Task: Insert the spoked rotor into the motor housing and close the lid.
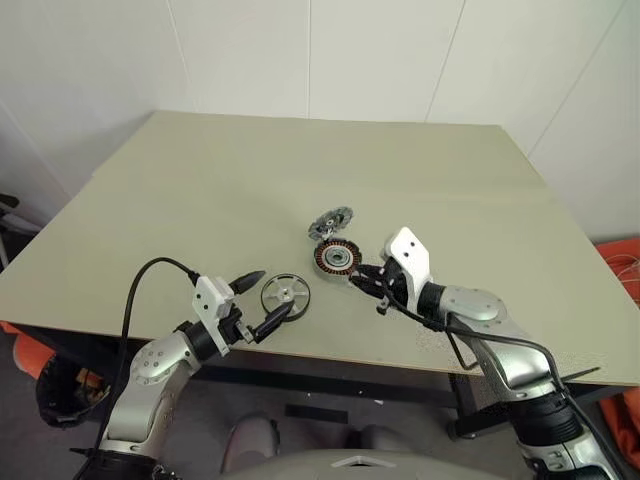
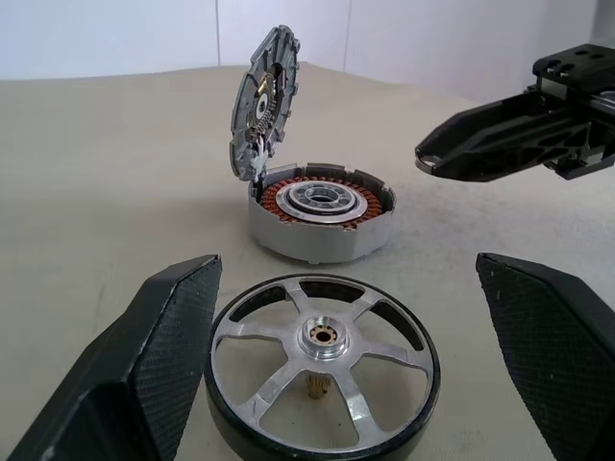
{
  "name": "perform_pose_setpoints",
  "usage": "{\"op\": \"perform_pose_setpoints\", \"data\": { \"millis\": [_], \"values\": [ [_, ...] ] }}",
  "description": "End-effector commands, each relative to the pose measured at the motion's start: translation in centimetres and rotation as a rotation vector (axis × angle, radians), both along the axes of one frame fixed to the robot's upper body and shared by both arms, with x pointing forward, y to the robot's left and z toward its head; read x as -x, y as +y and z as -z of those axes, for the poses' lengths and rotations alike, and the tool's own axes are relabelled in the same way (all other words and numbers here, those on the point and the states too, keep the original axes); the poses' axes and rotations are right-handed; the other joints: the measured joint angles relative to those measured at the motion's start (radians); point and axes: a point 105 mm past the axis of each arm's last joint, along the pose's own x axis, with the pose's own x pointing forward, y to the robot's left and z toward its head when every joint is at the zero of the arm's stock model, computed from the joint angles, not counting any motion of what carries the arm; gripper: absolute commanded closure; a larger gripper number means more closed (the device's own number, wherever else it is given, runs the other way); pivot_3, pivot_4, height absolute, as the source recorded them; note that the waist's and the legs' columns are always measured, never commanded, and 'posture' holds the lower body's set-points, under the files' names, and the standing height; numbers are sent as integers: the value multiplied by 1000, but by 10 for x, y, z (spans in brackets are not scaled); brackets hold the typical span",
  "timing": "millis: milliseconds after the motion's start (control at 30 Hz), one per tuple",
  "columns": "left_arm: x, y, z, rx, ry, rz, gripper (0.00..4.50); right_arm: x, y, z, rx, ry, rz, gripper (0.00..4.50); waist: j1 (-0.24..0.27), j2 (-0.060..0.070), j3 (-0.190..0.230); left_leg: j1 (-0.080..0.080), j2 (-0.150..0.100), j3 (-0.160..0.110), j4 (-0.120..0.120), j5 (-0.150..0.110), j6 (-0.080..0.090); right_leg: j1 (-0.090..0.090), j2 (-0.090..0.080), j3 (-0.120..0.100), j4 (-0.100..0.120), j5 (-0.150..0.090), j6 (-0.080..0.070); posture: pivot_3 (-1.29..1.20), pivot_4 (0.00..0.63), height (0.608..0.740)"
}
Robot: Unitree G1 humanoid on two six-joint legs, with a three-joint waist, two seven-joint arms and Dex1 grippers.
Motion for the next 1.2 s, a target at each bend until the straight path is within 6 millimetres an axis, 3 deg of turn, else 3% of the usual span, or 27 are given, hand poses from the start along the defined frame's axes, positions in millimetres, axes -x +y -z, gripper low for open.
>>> {"op": "perform_pose_setpoints", "data": {
  "millis": [33,533,1200],
  "values": [
    [-2,-2,-12,14,-51,13,0,-14,7,-15,-35,-32,24,3936,-1,0,0,0,0,0,0,0,0,0,0,0,0,0,0,0,0,740],
    [-3,0,-7,19,-45,6,0,-44,17,12,16,13,33,3936,-19,2,1,-1,0,0,0,0,0,-1,0,0,1,3,-5,0,0,740],
    [-5,2,-2,24,-45,-5,0,-65,24,21,18,21,33,3936,-22,2,1,-2,0,1,0,0,0,-2,0,0,1,4,-7,0,0,740]
  ]
}}
